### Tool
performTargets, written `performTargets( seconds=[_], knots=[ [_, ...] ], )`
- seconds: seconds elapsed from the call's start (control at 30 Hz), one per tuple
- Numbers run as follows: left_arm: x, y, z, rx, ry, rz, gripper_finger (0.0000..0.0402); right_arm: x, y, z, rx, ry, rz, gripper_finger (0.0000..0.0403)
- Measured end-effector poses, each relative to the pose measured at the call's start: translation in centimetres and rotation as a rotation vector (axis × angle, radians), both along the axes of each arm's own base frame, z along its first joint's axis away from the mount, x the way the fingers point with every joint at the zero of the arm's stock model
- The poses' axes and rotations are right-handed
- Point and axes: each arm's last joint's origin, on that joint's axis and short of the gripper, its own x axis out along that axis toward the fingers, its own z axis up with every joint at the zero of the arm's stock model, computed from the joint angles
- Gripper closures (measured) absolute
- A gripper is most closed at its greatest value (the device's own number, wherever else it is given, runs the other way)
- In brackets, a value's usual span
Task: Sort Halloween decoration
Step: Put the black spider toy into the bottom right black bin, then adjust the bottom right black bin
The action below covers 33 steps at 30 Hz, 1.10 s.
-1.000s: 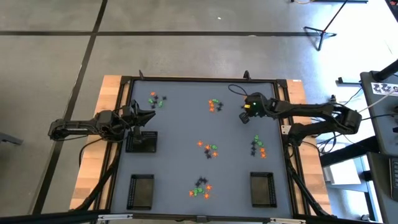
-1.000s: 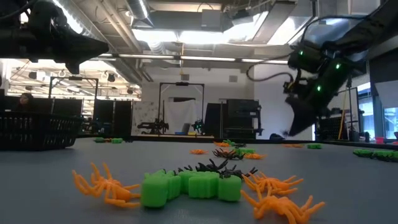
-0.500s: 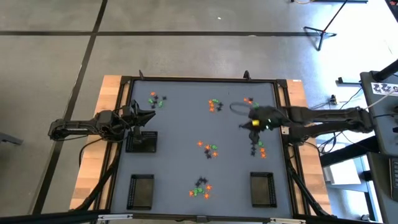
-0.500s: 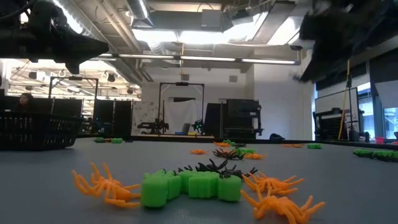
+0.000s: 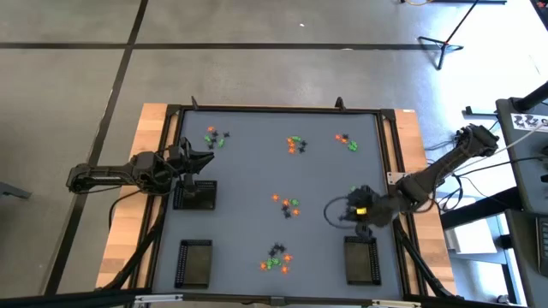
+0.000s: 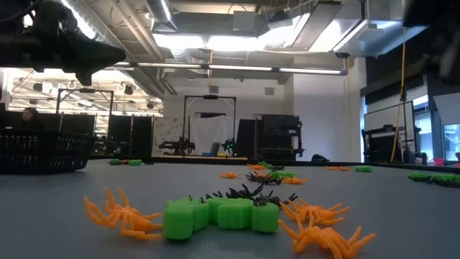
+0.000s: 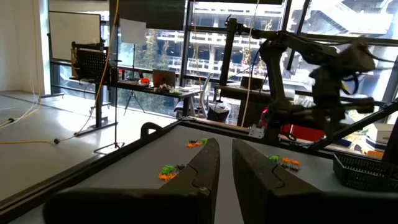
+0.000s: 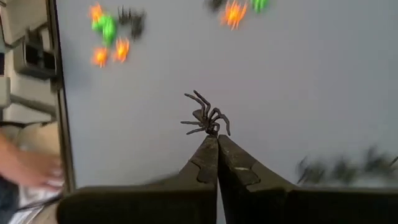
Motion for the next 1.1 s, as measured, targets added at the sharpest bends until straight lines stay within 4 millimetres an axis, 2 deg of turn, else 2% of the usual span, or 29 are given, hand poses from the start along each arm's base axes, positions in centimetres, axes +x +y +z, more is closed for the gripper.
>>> performTargets(
  seconds=[0.27, 0.5, 0.67, 0.93, 1.1],
  knots=[
    [0.0, 0.0, 0.0, 0.0, 0.001, 0.0, 0.0362, -0.7, 4.4, -2.6, 0.129, 0.199, 0.057, 0.0403],
    [0.0, 0.0, 0.0, 0.0, 0.0, 0.0, 0.0363, -1.6, 6.8, -3.5, 0.149, 0.273, 0.052, 0.0401],
    [0.0, 0.0, 0.0, 0.0, 0.0, 0.0, 0.0363, -2.0, 7.4, -3.9, 0.14, 0.285, 0.052, 0.0374],
    [0.0, 0.0, 0.0, 0.0, 0.0, 0.0, 0.0363, -1.9, 7.6, -4.0, 0.127, 0.254, 0.047, 0.0281],
    [0.0, 0.0, 0.0, 0.0, 0.0, 0.0, 0.0363, -1.1, 7.0, -4.1, 0.095, 0.224, 0.033, 0.026]
  ],
)
